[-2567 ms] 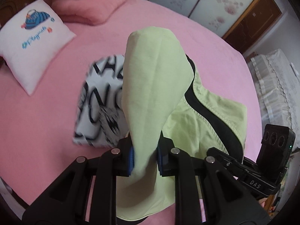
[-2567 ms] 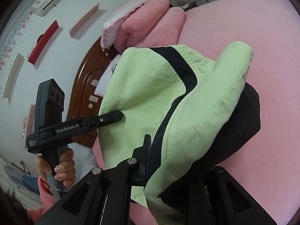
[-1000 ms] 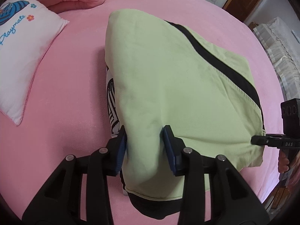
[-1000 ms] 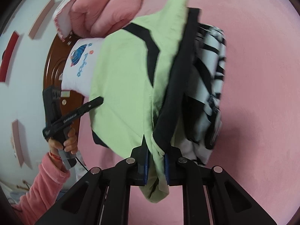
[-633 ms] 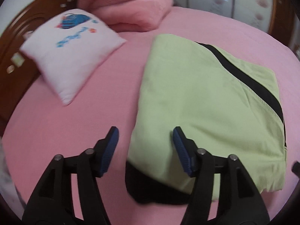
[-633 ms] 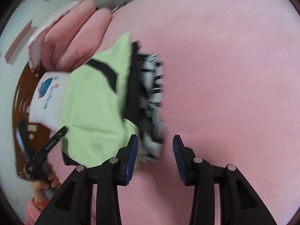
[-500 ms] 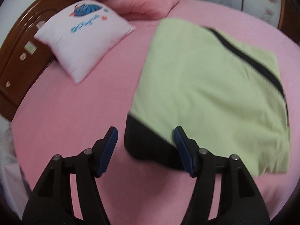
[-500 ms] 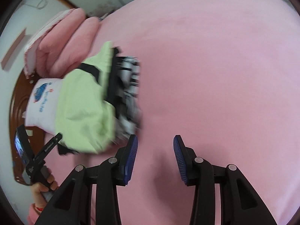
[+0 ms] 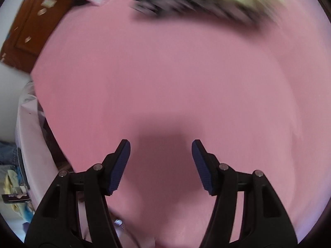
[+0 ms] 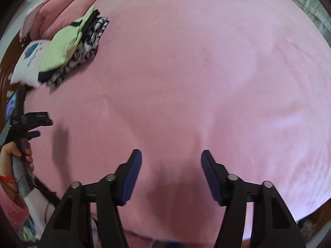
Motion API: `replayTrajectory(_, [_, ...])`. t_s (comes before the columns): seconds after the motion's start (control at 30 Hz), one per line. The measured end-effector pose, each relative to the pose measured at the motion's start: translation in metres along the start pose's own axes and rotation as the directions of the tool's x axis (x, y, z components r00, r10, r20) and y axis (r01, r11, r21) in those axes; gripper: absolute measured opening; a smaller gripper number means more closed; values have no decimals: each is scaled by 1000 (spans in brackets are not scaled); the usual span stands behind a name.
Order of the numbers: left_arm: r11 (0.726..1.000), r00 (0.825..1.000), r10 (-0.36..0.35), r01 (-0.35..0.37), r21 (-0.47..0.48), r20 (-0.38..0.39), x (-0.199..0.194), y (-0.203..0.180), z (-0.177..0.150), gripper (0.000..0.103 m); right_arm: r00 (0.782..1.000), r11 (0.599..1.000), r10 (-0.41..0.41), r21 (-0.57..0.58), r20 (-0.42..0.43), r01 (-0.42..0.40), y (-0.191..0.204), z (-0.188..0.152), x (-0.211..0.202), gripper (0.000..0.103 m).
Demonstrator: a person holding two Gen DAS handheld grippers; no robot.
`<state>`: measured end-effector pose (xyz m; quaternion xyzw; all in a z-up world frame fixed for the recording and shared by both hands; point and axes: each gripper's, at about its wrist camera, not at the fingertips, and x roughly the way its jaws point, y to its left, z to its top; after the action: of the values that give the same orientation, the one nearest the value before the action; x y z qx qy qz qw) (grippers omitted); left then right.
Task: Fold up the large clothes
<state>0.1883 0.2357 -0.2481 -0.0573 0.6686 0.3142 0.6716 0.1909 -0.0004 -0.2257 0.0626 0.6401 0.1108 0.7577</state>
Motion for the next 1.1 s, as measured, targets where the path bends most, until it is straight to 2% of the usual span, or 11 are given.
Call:
replayTrajectory(0.1, [994,995,-93,94,57,-24,-36,-39,-88,59,1000,1000,3,-10,8,-3,-36,-36,-36,84])
replayTrajectory(0.2, [978,981,-193,190,87,23,-87,-72,-165,59,999,999,-28,-39,29,29,-73,-61,-75,92])
replayTrajectory(0.3, [959,968,-234,215,187,88,-135,-105,-221,59,997,996,-65,-51,48,67,-107,-78,-109,101])
replayTrajectory(0.43, [921,932,-332,287,263,147,-198,-133,-264,59,993,996,-93,-8,68,94,-140,-84,-145,101])
replayTrajectory(0.47, [916,926,-346,297,269,154,-211,-137,-272,59,995,997,-78,34,57,76,-148,-84,-153,102])
replayTrajectory(0.53, [902,906,-385,331,277,173,-236,-132,-263,59,998,994,-37,102,60,30,-161,-86,-172,102])
replayTrajectory(0.67, [890,868,-423,345,298,258,-275,-130,-249,60,991,996,-32,83,128,22,-162,-94,-205,103])
replayTrajectory(0.8, [887,857,-433,349,302,279,-302,-134,-258,60,981,998,-60,45,186,53,-150,-100,-220,103])
replayTrajectory(0.9, [888,865,-431,358,287,255,-297,-134,-262,60,978,996,-88,6,192,88,-144,-103,-221,103])
replayTrajectory(1.0, [885,871,-431,357,298,236,-296,-137,-277,60,983,997,-77,-12,168,80,-143,-109,-216,103])
replayTrajectory(1.1, [880,867,-436,355,315,240,-293,-136,-282,60,984,996,-90,-2,156,92,-145,-112,-212,103])
